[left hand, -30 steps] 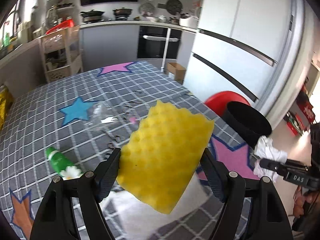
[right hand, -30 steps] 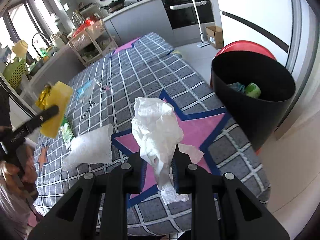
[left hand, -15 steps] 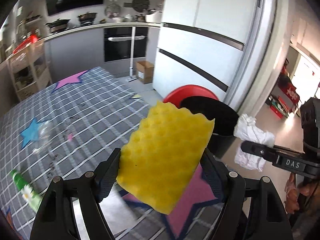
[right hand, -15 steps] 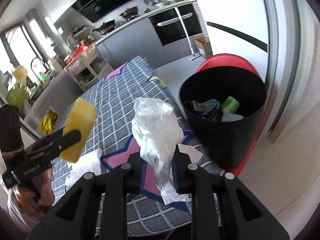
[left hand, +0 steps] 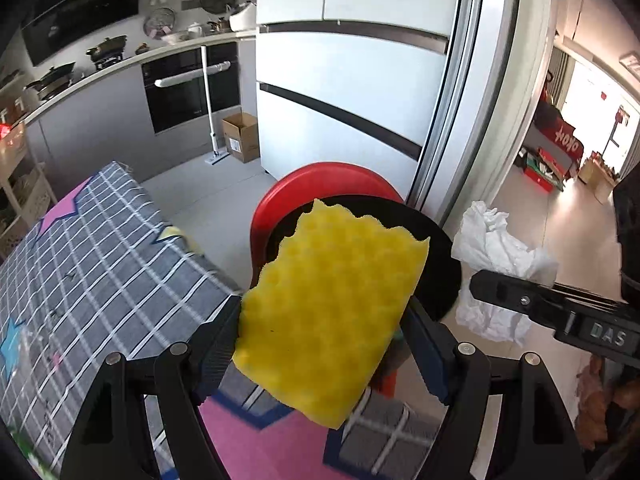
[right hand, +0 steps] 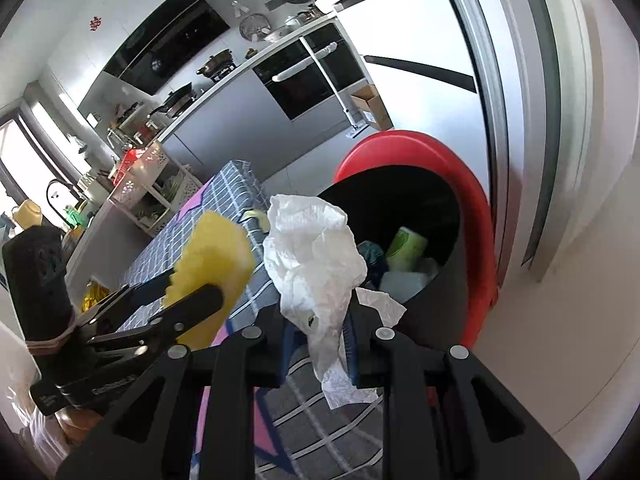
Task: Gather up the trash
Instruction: 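Carry the yellow sponge and white tissue over the black bin, then open both tools to drop the sponge and tissue into the bin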
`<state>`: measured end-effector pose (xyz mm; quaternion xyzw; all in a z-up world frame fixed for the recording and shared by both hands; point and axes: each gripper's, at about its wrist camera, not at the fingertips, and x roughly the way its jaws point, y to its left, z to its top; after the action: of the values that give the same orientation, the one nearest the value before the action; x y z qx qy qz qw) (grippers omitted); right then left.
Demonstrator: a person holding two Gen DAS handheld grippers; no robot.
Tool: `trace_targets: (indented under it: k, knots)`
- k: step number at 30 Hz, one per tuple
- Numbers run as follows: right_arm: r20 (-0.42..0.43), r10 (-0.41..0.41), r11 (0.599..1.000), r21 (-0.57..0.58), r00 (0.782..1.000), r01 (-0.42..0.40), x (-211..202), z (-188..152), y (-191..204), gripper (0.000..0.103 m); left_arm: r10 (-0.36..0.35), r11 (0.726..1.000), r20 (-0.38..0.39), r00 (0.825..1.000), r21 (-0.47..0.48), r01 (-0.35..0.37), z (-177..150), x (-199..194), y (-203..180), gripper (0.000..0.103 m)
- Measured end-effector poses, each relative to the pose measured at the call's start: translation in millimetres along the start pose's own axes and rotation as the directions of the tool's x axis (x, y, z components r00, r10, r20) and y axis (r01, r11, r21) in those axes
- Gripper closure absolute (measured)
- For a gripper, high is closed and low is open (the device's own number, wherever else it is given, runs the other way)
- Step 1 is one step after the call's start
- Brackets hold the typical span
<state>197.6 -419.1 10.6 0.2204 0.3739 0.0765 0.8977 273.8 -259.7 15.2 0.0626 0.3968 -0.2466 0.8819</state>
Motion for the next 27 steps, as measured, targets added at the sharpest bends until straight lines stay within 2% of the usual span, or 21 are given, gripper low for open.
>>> trace_targets:
  k: [5, 13, 22, 23, 27]
  knots:
    - [-0.014, -0.015, 1.000, -0.006, 1.000, 0.015, 13.6, 14.0, -13.3, 0.081, 0.011, 1.000, -0.035, 0.999, 0.009, -0.011, 14.8, 36.4, -6.9, 0.000]
    - [-0.027, -0.021, 1.000, 0.011, 0.999, 0.021, 34.0, 33.0, -30.8, 0.081, 0.022, 1.000, -0.061, 0.998, 0.016, -0.021, 22.2, 73.7, -10.4, 0.000]
    - [-0.051, -0.024, 0.999, 0.031, 0.998, 0.026, 49.3, 35.2, -38.0, 0.077, 0.037, 0.999, -0.052, 0.998, 0.032, -0.035, 20.7, 79.1, -15.5, 0.000]
    - [-0.052, -0.024, 0.999, 0.036, 0.998, 0.026, 49.4, 35.3, -39.2, 0.076, 0.037, 0.999, -0.053, 0.998, 0.031, -0.036, 20.7, 78.9, -15.3, 0.000]
    - [-0.046, -0.025, 0.998, 0.054, 0.999, 0.027, 46.7, 36.0, -41.9, 0.059, 0.040, 0.999, -0.051, 0.998, 0.010, -0.040, 19.8, 76.4, -12.4, 0.000]
